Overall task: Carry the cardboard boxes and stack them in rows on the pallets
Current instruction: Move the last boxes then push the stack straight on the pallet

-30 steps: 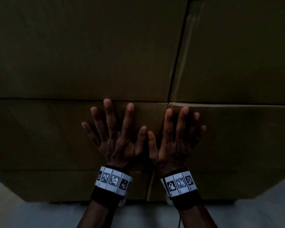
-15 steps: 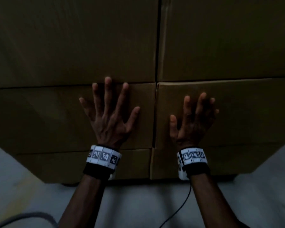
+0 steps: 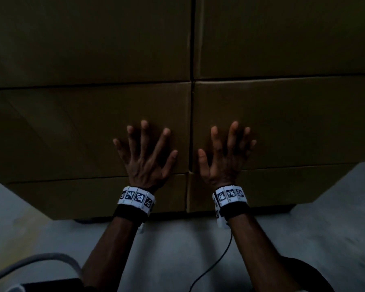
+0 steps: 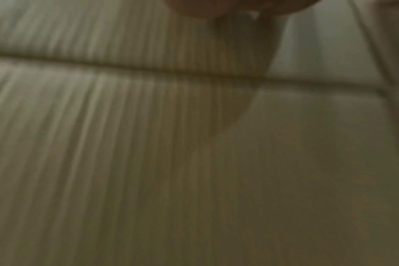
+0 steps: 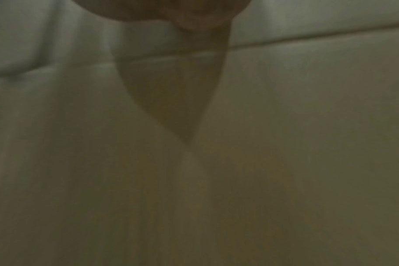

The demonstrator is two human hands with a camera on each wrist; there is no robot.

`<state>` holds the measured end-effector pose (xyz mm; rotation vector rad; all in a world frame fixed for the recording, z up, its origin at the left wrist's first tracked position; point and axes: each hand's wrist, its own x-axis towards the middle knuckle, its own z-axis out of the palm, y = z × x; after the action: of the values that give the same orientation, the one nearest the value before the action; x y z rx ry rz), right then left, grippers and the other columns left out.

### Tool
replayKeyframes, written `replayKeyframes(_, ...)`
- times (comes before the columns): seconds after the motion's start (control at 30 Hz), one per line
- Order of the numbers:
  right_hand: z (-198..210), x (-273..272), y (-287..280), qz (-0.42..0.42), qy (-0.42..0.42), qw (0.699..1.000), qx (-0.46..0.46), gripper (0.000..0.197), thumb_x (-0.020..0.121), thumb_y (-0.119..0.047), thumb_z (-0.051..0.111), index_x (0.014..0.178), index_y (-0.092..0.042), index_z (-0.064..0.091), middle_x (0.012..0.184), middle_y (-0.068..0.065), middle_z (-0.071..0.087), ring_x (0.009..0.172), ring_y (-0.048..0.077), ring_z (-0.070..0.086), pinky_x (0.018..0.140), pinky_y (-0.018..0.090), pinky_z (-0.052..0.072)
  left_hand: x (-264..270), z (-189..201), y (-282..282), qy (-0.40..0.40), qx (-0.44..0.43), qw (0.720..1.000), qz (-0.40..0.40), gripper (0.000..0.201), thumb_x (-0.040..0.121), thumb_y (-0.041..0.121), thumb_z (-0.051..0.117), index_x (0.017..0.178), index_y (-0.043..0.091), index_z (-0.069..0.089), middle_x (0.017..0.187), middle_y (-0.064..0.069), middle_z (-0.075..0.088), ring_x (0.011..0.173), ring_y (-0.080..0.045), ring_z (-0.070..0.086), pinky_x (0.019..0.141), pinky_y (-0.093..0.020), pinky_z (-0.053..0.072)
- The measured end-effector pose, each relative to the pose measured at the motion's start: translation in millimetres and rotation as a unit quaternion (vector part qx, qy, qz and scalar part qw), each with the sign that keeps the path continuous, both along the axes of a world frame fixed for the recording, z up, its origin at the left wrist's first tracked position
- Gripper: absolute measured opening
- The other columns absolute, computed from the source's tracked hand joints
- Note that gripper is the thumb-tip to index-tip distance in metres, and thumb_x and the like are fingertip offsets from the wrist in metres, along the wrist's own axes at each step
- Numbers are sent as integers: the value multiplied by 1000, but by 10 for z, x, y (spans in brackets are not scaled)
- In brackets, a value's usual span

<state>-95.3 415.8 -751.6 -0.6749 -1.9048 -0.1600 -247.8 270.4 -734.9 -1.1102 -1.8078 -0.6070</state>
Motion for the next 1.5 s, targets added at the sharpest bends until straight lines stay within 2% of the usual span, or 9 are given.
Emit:
replayKeyframes(0.23,-340,-183,-85,4,0,999,46,71,101,-52,41,163,-38,9,172,-2,-10,158,28,-12,122,60,-6,-106,-480,-77,79,-43,996,3,80,96,60,54,162,40,12,170,2,-16,157,-23,-15,122,-54,-12)
replayKeyframes(0.87,-408,-225,-144,6,3,999,33,54,101,-47,45,152,-32,35,172,-6,-9,158,25,-6,122,63,4,-236,-563,-170,89,-21,996,-16,74,98,58,53,162,36,22,171,3,-12,157,-21,-13,123,-50,-15)
replayKeyframes(0.97,-446,-161,-208,28,15,999,15,54,100,-44,50,150,-28,38,172,-1,9,159,25,2,121,63,9,-200,-624,-145,73,-3,997,-18,72,99,54,53,162,35,23,172,2,-9,157,-22,-12,123,-52,-12)
replayKeyframes(1.07,-570,-233,-527,115,11,992,46,51,97,-39,54,145,-24,44,157,12,35,149,32,32,120,61,21,-35,-841,-87,26,32,999,-21,72,96,49,56,161,32,29,172,0,-2,158,-24,-5,125,-53,-4)
replayKeyframes(1.17,-945,-293,-979,245,-50,968,19,40,98,-30,49,137,-22,54,151,10,43,133,30,52,109,49,39,136,-1200,-142,-35,-1,999,-23,78,94,54,55,162,34,21,172,-1,-6,158,-24,-7,126,-53,-1)
replayKeyframes(1.27,-1349,-175,-1248,231,-21,961,-150,29,94,-26,57,121,-16,62,134,10,58,110,30,60,92,38,44,78,-1642,-424,-17,-96,994,-43,76,96,57,48,163,35,20,172,-3,-2,159,-25,-3,126,-55,1)
replayKeyframes(1.33,-1630,-79,-1280,227,-94,952,-181,21,92,-22,62,110,-13,67,113,10,66,92,30,62,80,39,50,-26,-1885,-660,-4,-156,985,-67,74,96,51,50,162,33,23,172,-4,5,159,-27,5,125,-57,5)
replayKeyframes(1.4,-1825,8,-1223,264,-235,908,-226,16,92,-25,64,103,-14,68,99,9,66,82,32,62,72,40,53,-122,-2011,-847,-14,-180,981,-76,69,97,45,53,160,30,29,172,-5,12,158,-27,13,124,-57,10)
replayKeyframes(1.5,-2123,56,-1096,247,-407,802,-361,33,94,-44,59,119,-26,68,116,2,71,105,27,67,93,38,52,-295,-2048,-1086,-48,-115,992,-30,57,98,40,55,150,21,44,166,-8,28,151,-29,29,122,-55,17)
